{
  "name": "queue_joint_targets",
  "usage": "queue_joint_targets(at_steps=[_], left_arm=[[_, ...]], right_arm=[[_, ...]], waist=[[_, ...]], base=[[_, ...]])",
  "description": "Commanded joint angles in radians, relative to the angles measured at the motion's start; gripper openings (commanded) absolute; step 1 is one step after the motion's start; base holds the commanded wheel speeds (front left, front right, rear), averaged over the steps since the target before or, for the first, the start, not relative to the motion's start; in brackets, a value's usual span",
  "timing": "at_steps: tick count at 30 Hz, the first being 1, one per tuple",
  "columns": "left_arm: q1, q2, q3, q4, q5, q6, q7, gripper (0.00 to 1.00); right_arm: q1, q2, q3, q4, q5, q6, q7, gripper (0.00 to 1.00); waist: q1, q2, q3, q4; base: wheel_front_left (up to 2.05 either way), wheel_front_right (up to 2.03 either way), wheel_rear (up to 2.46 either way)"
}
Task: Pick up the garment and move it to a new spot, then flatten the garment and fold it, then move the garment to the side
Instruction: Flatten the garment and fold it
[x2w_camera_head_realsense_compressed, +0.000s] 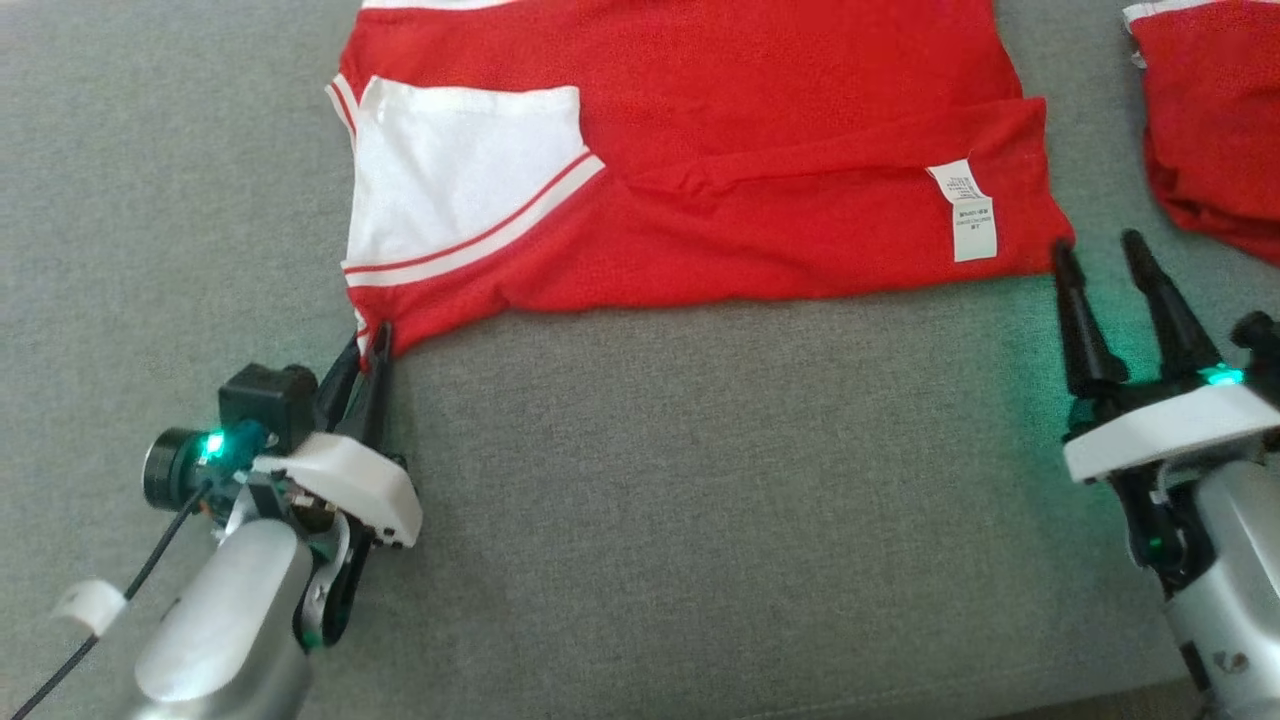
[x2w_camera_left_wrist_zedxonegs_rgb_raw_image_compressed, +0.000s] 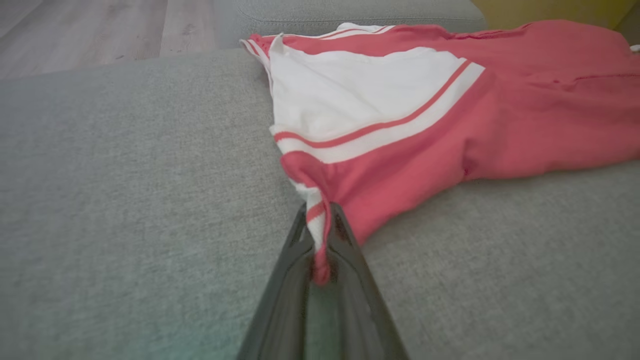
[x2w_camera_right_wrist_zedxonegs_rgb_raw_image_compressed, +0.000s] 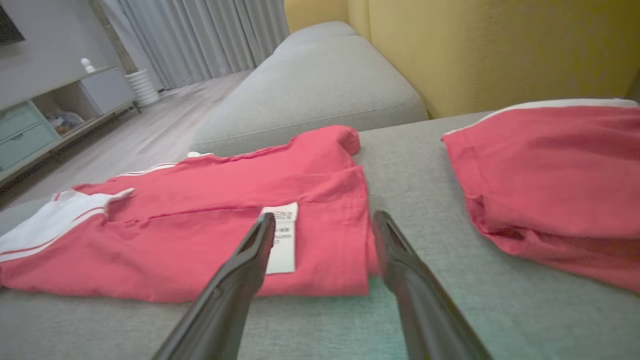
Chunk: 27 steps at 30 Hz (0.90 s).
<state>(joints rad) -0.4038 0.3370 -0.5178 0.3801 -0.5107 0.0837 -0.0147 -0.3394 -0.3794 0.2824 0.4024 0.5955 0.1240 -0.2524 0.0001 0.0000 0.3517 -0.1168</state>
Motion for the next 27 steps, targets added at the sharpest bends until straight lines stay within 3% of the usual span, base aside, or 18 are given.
queue_joint_targets(at_steps=[1, 13, 14, 16, 18, 27], left_arm=[[-0.006, 0.042, 0.033, -0.038, 0.006, 0.009, -0.003, 0.00], [0.006, 0.088, 0.032, -0.159, 0.022, 0.035, 0.026, 0.00], [0.005, 0.089, 0.031, -0.164, 0.023, 0.036, 0.026, 0.00], [0.005, 0.089, 0.028, -0.172, 0.023, 0.037, 0.026, 0.00], [0.005, 0.088, 0.026, -0.177, 0.022, 0.037, 0.024, 0.00], [0.047, 0.077, 0.016, -0.196, 0.015, 0.050, -0.003, 0.00]], right_arm=[[-0.010, -0.001, -0.012, -0.001, -0.002, 0.007, -0.009, 1.00], [-0.157, 0.066, -0.029, 0.275, -0.002, 0.007, 0.076, 1.00], [-0.169, 0.068, -0.023, 0.295, 0.002, 0.007, 0.091, 0.95], [-0.189, 0.068, -0.005, 0.326, 0.011, 0.007, 0.116, 0.63], [-0.201, 0.067, 0.015, 0.351, 0.034, 0.007, 0.151, 0.02], [-0.178, -0.017, 0.090, 0.337, 0.086, 0.007, 0.129, 0.00]], waist=[[-0.0001, 0.0000, -0.003, 0.005], [-0.0001, 0.0000, 0.003, 0.036], [-0.0001, 0.0000, 0.004, 0.039], [-0.0001, 0.0000, 0.004, 0.045], [-0.0001, 0.0000, 0.003, 0.051], [-0.0001, 0.0000, -0.041, 0.081]], base=[[0.00, 0.00, 0.00], [0.00, 0.00, 0.00], [0.00, 0.00, 0.00], [0.00, 0.00, 0.00], [0.00, 0.00, 0.00], [0.00, 0.00, 0.00]])
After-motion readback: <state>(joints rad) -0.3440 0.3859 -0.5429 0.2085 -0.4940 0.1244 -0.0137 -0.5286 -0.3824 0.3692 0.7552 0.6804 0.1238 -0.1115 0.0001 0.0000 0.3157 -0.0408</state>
